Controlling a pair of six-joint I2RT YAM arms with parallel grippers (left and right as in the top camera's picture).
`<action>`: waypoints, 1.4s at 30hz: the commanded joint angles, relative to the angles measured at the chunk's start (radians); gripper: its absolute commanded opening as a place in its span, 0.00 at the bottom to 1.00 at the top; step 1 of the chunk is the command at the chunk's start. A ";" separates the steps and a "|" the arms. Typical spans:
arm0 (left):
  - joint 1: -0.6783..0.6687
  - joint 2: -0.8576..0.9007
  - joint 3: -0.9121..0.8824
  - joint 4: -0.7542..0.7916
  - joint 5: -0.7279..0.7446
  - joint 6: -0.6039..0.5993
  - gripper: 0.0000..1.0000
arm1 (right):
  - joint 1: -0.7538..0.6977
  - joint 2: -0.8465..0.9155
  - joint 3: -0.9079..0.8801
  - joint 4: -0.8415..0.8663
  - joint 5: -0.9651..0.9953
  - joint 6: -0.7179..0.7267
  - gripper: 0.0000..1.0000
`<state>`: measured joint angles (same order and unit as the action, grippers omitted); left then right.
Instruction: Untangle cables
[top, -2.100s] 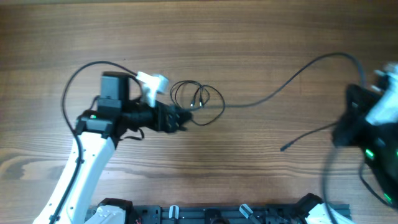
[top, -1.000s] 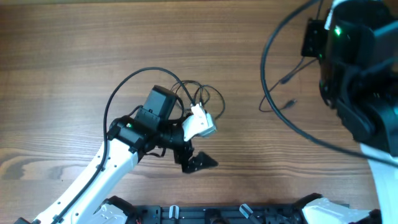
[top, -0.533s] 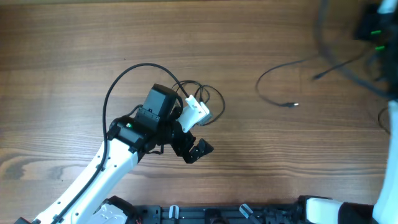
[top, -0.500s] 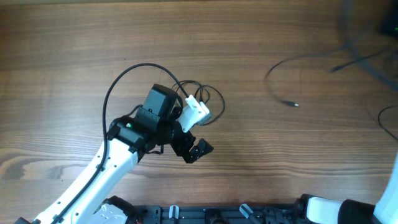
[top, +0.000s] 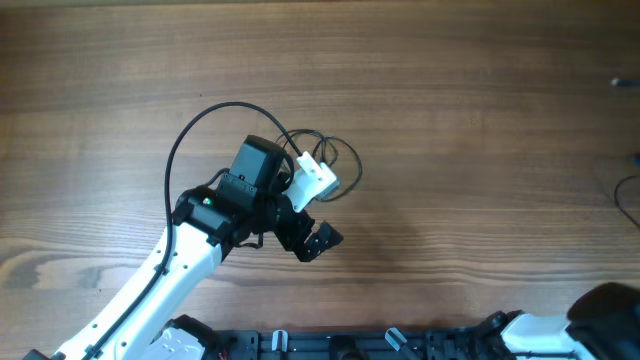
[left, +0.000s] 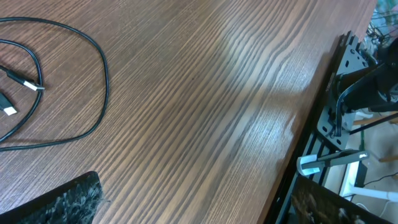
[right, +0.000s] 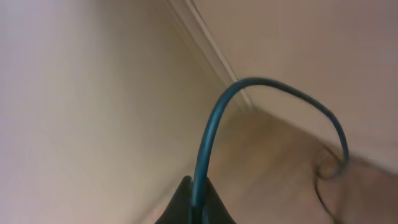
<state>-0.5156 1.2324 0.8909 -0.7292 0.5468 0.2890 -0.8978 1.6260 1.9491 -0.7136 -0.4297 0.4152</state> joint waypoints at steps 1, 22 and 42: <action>-0.003 0.001 0.006 0.000 0.002 -0.010 1.00 | -0.005 0.059 0.006 -0.129 0.238 -0.018 0.04; -0.003 0.001 0.006 -0.008 0.002 -0.066 1.00 | -0.135 0.351 0.006 -0.512 0.520 0.832 0.59; 0.027 0.001 0.006 0.072 -0.217 -0.472 1.00 | 0.333 0.367 0.006 -0.723 -0.182 -0.397 1.00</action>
<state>-0.5114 1.2324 0.8909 -0.6724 0.4942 0.0605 -0.7055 1.9881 1.9503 -1.3987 -0.5835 0.2089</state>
